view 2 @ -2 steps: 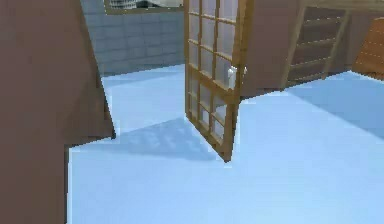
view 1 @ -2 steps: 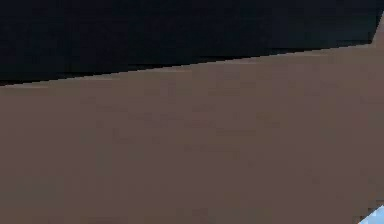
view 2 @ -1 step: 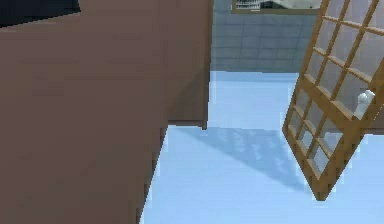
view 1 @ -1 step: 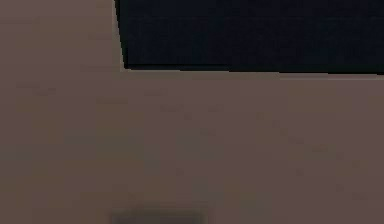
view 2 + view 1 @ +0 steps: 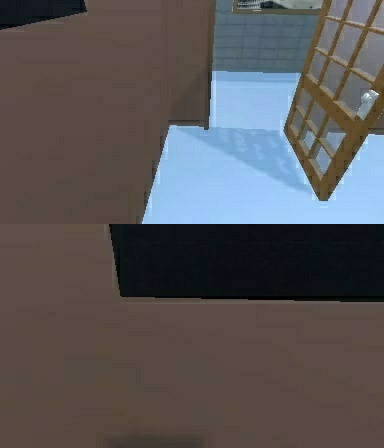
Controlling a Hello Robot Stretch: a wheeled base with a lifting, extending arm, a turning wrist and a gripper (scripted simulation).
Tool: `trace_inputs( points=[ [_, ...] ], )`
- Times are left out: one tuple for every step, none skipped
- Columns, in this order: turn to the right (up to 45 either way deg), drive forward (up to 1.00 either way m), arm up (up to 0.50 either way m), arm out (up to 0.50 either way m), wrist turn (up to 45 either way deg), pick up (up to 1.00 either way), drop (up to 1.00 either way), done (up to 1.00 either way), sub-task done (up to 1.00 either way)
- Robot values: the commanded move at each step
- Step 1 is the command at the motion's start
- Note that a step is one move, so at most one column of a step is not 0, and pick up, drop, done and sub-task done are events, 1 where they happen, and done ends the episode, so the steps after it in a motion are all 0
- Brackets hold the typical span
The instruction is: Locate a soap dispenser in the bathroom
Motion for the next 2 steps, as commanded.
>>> trace_inputs(
  points=[
    [45.0,0.0,0.0,0.0,0.0,0.0,0.0,0.0,0.0],
    [45.0,0.0,0.0,0.0,0.0,0.0,0.0,0.0,0.0]
  ],
)
